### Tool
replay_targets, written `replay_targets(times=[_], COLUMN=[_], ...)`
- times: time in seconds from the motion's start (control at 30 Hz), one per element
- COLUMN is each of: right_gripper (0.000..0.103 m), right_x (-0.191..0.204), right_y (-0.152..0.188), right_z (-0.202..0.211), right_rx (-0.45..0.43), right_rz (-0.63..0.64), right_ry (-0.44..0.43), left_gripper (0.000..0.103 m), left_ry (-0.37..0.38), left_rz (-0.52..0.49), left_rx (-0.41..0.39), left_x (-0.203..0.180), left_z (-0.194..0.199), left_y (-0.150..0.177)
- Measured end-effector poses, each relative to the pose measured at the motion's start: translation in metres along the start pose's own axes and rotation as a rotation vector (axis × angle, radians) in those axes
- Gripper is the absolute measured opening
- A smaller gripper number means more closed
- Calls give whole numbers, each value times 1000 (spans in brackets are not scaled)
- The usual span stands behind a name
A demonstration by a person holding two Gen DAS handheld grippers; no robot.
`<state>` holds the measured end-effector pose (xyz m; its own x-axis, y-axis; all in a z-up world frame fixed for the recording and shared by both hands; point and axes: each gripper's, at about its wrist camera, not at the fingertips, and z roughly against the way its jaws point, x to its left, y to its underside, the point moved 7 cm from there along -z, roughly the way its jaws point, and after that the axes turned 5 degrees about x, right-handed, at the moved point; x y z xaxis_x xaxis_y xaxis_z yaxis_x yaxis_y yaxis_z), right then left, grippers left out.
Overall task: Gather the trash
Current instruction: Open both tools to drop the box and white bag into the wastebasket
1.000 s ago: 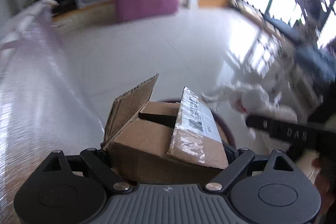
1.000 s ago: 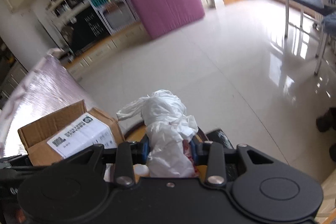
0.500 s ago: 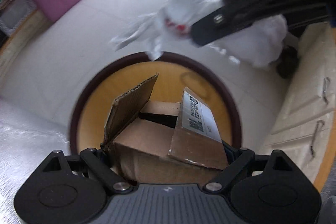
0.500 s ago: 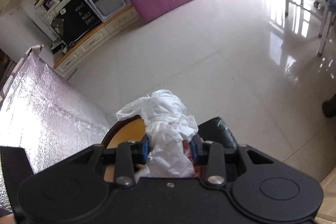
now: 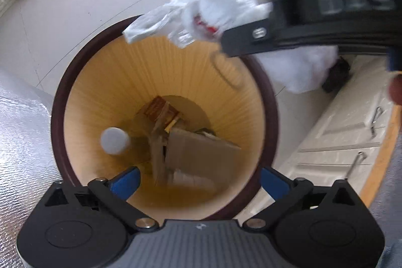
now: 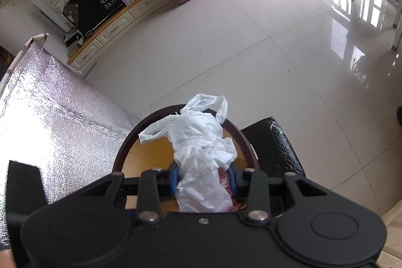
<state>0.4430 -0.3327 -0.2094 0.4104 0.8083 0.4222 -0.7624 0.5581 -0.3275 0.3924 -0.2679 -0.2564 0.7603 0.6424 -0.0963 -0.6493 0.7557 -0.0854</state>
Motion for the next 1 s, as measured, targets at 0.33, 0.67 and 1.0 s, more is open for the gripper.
replay_targets(times=[0.33,0.67,1.0], right_gripper=[80,85,103], right_x=[1,-6,-7], right_y=[-2,-1,9], right_z=[-36,-21,-1], right_rx=[82,68,72], right_rz=[45,75,168], right_ry=[8,67,99], left_gripper=[102,103,103], left_ry=[-54,-66,-89], left_rz=[29,52,160], left_rx=[25,32,-12], left_x=[-4,-4,4], left_z=[-3,-4,12], left_y=[0,5,14])
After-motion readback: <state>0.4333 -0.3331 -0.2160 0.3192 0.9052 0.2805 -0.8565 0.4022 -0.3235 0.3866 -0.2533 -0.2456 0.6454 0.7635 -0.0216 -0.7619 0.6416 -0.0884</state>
